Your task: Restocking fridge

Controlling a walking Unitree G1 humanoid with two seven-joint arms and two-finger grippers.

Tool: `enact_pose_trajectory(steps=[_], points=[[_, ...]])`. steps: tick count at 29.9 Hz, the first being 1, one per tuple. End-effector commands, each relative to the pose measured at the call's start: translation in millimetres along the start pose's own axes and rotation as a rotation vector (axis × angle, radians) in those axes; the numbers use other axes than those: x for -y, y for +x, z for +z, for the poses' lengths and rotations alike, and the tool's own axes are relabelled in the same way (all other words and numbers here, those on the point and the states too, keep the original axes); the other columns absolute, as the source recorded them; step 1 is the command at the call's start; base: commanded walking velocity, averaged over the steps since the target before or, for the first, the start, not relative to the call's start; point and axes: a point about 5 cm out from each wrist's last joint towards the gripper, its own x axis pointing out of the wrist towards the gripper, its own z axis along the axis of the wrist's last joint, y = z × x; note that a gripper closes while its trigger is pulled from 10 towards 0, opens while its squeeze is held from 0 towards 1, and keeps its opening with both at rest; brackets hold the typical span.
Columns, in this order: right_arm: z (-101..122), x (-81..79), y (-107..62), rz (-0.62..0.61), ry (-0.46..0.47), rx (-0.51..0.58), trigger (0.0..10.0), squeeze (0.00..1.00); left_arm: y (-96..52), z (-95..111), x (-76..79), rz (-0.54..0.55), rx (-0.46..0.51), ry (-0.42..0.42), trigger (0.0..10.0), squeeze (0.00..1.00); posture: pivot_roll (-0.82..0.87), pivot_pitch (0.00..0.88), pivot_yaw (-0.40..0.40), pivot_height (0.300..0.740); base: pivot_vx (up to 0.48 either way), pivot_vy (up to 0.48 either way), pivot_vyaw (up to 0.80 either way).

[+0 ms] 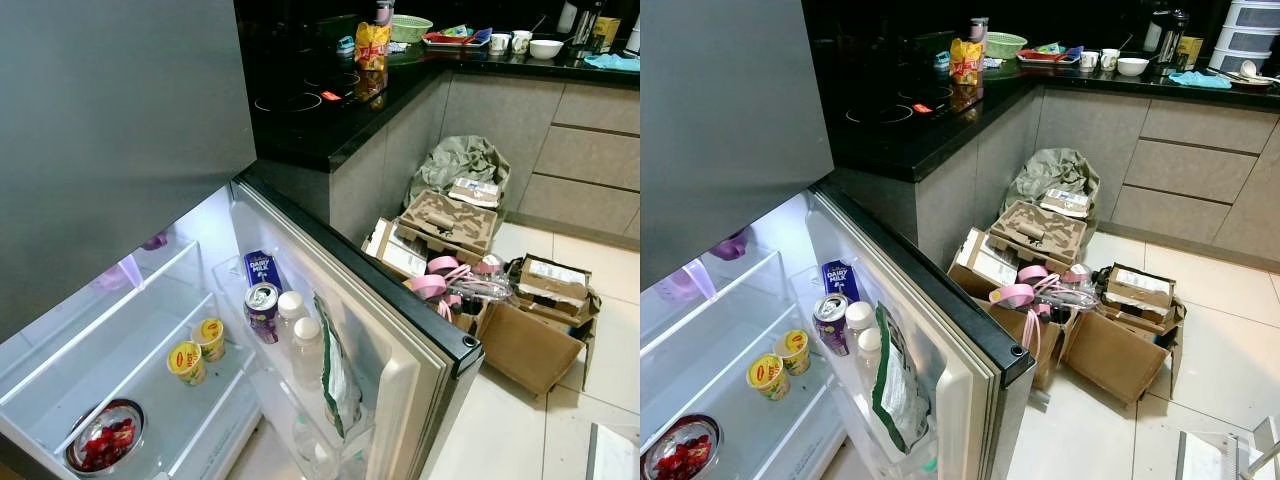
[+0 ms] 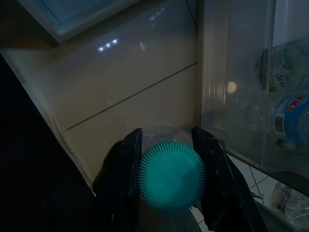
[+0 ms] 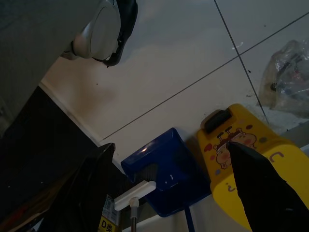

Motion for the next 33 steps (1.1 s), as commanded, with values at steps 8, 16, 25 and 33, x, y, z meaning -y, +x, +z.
enact_pose_trajectory(steps=[8,16,25,33], points=[[1.6,-1.1,0.2,0.007,0.008,0.002,10.0,0.0,-0.8,-12.4,2.0,-0.002,-0.05,0.007,10.0,0.0,-0.08,0.0,0.015,0.74,0.0,0.0,0.0],[1.3,-0.2,-0.2,0.011,0.008,-0.002,10.0,0.0,-0.5,-11.9,2.6,-0.002,-0.045,-0.005,10.0,0.0,-0.07,0.0,0.003,0.74,0.0,0.0,0.0],[1.8,-0.4,-0.2,0.014,0.01,0.004,10.0,0.0,0.5,-10.8,5.9,-0.012,-0.043,-0.003,10.0,0.0,-0.07,0.0,0.004,0.74,0.0,0.0,0.0],[1.8,-0.7,-0.1,0.016,0.009,0.002,10.0,0.0,0.5,-11.1,6.2,-0.014,-0.044,-0.003,10.0,0.0,-0.07,0.0,0.003,0.74,0.0,0.0,0.0]])
